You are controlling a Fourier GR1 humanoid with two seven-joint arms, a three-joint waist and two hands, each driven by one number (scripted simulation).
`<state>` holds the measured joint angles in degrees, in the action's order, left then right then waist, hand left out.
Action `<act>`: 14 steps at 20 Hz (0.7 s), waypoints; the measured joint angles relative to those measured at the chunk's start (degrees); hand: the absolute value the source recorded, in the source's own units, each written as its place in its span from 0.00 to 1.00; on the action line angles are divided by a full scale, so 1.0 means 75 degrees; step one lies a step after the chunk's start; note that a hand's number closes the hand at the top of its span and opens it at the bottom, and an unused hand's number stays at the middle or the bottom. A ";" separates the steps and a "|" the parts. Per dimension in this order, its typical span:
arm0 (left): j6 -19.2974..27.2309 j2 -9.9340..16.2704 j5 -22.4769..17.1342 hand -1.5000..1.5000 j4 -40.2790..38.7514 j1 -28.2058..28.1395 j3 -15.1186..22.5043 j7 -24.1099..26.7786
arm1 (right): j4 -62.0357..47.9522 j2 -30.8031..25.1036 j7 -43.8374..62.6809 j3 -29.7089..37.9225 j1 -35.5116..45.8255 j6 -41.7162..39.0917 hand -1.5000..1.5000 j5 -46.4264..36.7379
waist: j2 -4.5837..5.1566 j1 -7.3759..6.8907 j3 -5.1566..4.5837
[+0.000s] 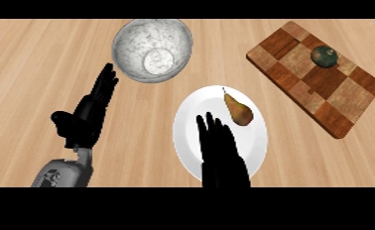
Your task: Pick the croissant from the plate and place it in the bowl
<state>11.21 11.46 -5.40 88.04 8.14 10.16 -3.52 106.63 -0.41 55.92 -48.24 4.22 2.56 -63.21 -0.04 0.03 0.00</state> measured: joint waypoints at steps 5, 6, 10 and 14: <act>-0.0021 -0.0258 0.0222 0.50 -0.0122 0.0008 -0.0015 0.0093 | -0.0035 0.0009 -0.0266 0.0057 -0.0284 0.0397 0.00 0.0245 | 0.0001 0.0002 0.0000; -0.0097 -0.0253 0.0198 0.50 -0.0145 0.0028 -0.0090 0.0079 | -0.0090 0.0019 -0.0334 0.0140 -0.0313 0.0449 0.00 0.0308 | 0.0002 0.0001 0.0000; -0.0314 -0.0155 0.0218 0.50 0.0207 -0.0110 -0.0254 -0.0113 | -0.0252 -0.0018 -0.0641 0.0237 -0.0546 0.0802 0.00 0.0496 | 0.0000 -0.0006 0.0000; -0.0358 -0.0324 0.0333 0.50 0.0128 -0.0120 -0.0321 -0.0068 | -0.0807 -0.0047 -0.0992 0.0346 -0.0604 0.1366 0.00 0.0695 | 0.0003 -0.0006 0.0001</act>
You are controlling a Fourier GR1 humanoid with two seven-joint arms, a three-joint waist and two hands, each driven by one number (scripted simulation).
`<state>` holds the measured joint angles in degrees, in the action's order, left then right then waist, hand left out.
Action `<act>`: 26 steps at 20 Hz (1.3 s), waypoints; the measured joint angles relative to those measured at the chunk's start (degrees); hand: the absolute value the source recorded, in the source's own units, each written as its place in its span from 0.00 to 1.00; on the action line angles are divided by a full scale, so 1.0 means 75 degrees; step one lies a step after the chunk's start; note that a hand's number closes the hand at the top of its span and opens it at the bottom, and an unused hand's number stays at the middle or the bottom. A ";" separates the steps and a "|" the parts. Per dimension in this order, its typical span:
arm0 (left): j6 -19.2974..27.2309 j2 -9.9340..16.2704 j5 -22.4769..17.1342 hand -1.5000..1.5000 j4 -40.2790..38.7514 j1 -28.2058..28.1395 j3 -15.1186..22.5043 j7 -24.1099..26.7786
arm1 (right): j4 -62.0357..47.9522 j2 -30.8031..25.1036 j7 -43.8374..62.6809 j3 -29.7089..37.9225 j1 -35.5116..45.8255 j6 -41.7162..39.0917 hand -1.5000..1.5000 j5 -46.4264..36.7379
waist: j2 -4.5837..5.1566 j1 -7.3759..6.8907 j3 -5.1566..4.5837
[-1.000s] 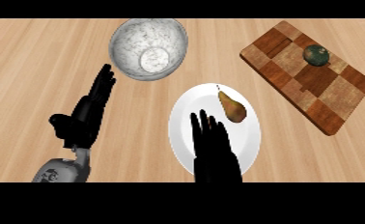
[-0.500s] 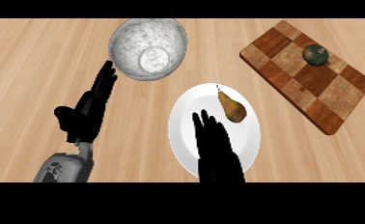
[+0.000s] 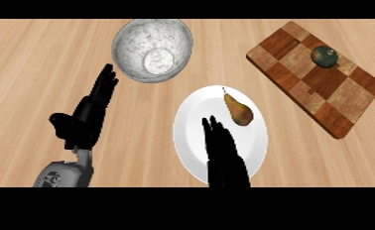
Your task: Pick the croissant from the plate and place it in the bowl
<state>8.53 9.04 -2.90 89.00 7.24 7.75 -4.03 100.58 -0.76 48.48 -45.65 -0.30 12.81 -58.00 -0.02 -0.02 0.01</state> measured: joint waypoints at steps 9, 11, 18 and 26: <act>0.0019 -0.0317 0.0392 0.50 0.0119 0.0104 -0.0015 -0.0228 | -0.0694 -0.0187 -0.0621 0.0550 -0.0051 0.0354 0.00 0.0081 | -0.0001 0.0004 0.0000; -0.0021 -0.0324 0.0350 0.50 -0.0018 0.0213 -0.0140 -0.0179 | -0.0825 -0.0269 -0.0549 0.0528 -0.0174 0.0400 0.00 -0.0202 | 0.0000 0.0014 -0.0001; -0.0251 -0.0368 0.0391 0.50 -0.0165 0.0222 -0.0317 -0.0069 | -0.1307 -0.0051 -0.0391 0.0789 0.0084 0.0049 0.00 -0.0487 | -0.0017 0.0007 -0.0009; -0.0342 -0.0446 0.0461 0.50 -0.0144 0.0073 -0.0322 0.0055 | -0.1731 -0.0365 -0.1272 0.0926 0.0463 -0.0451 1.00 -0.0176 | -0.0096 -0.0001 -0.0054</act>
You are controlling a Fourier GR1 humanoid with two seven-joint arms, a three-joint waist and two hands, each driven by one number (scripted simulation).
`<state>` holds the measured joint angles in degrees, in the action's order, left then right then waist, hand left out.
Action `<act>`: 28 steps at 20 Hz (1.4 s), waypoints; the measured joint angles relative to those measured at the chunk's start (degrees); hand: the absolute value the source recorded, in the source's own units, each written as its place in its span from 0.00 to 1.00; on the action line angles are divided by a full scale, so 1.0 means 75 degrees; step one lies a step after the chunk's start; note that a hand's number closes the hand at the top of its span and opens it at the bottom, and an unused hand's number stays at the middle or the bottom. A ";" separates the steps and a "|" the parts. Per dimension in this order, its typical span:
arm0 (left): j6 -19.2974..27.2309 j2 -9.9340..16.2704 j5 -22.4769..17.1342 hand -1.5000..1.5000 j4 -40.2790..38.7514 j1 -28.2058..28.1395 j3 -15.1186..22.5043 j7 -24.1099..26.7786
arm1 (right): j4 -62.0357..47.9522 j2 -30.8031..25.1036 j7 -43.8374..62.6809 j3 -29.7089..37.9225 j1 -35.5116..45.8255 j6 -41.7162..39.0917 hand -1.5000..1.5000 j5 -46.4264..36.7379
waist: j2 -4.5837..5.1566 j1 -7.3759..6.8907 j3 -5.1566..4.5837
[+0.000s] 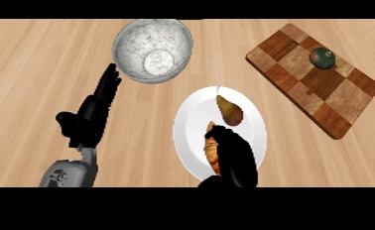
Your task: Pick the croissant from the plate and place it in the bowl
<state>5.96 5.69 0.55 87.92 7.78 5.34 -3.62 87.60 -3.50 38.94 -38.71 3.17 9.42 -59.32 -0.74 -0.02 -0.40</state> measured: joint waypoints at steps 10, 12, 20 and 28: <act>-0.0195 0.0002 -0.0070 0.50 0.0005 -0.0034 -0.0144 0.0030 | -0.0133 0.0088 -0.0552 -0.0716 -0.0220 0.0231 1.00 0.0238 | -0.0031 -0.0009 -0.0048; -0.0175 -0.0081 0.0006 0.50 0.0007 0.0058 -0.0014 0.0000 | -0.0037 0.0165 -0.0546 -0.1121 0.0154 0.0347 1.00 0.0888 | 0.0045 -0.0183 -0.0012; -0.0278 -0.0278 0.0107 0.50 -0.0054 0.0359 0.0347 -0.0080 | 0.0632 0.0424 -0.1096 -0.2159 0.2079 0.1679 1.00 0.3454 | 0.0221 -0.0779 0.0072; -0.0212 -0.0237 0.0131 0.50 -0.0195 0.0503 0.0205 -0.0233 | 0.0404 0.0450 -0.0329 -0.2587 0.4920 0.3463 1.00 0.3731 | 0.0113 -0.0686 0.0041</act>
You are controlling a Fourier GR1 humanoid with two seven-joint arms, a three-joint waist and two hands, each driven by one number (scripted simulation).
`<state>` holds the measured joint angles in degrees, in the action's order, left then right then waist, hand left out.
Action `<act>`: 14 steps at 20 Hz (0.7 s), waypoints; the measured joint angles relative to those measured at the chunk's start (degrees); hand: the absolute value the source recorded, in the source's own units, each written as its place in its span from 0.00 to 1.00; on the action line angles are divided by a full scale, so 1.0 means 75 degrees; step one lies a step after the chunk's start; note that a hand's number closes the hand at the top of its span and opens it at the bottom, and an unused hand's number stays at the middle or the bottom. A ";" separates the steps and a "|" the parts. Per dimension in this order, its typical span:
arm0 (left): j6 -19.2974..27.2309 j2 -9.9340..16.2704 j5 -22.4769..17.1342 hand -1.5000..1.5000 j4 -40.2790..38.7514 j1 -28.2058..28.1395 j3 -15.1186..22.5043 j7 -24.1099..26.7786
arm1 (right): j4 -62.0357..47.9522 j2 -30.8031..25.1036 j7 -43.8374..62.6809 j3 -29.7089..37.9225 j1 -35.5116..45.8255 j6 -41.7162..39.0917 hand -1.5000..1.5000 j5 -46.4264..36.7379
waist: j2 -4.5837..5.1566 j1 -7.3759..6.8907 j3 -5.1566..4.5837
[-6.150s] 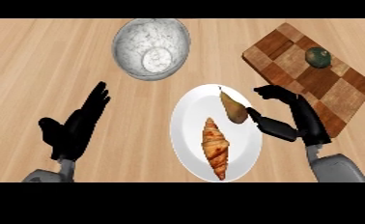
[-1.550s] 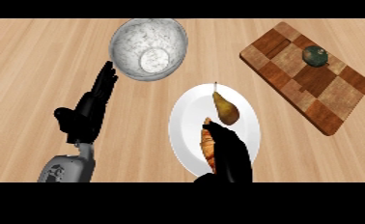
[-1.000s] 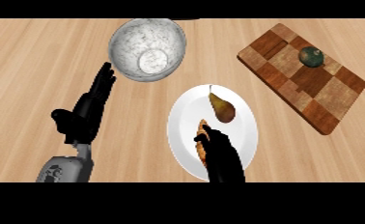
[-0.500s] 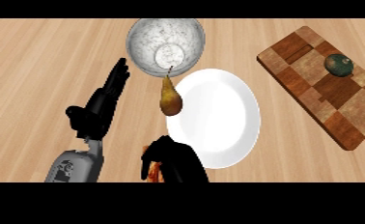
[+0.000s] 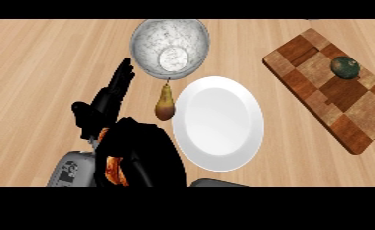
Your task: Pick the croissant from the plate and place it in the bowl
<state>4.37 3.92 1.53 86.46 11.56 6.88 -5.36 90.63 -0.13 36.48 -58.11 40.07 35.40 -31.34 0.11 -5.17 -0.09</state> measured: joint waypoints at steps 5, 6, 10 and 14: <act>-0.0053 0.0073 -0.0067 0.50 -0.0031 0.0027 -0.0139 0.0052 | -0.0388 -0.0003 0.1370 0.0373 0.2053 0.0004 1.00 0.0175 | -0.0047 0.0057 -0.0018; -0.0053 0.0054 -0.0070 0.50 -0.0008 0.0047 -0.0122 0.0002 | -0.0490 -0.0007 0.1636 0.0455 0.2458 -0.0030 1.00 0.0242 | -0.0056 0.0064 -0.0018; -0.0027 0.0066 -0.0050 0.50 0.0074 0.0045 -0.0130 -0.0122 | -0.1090 -0.0010 0.2435 0.0901 0.4051 -0.0141 1.00 0.0617 | -0.0059 0.0072 -0.0021; -0.0048 0.0058 -0.0069 0.50 -0.0017 0.0115 -0.0167 -0.0126 | -0.2040 -0.0014 0.2739 0.1272 0.5309 -0.0037 1.00 0.1096 | -0.0014 0.0074 -0.0023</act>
<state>4.01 4.35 1.01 86.33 12.42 5.63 -6.31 75.33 -0.24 57.02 -48.57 79.88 35.12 -23.12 0.00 -4.61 -0.27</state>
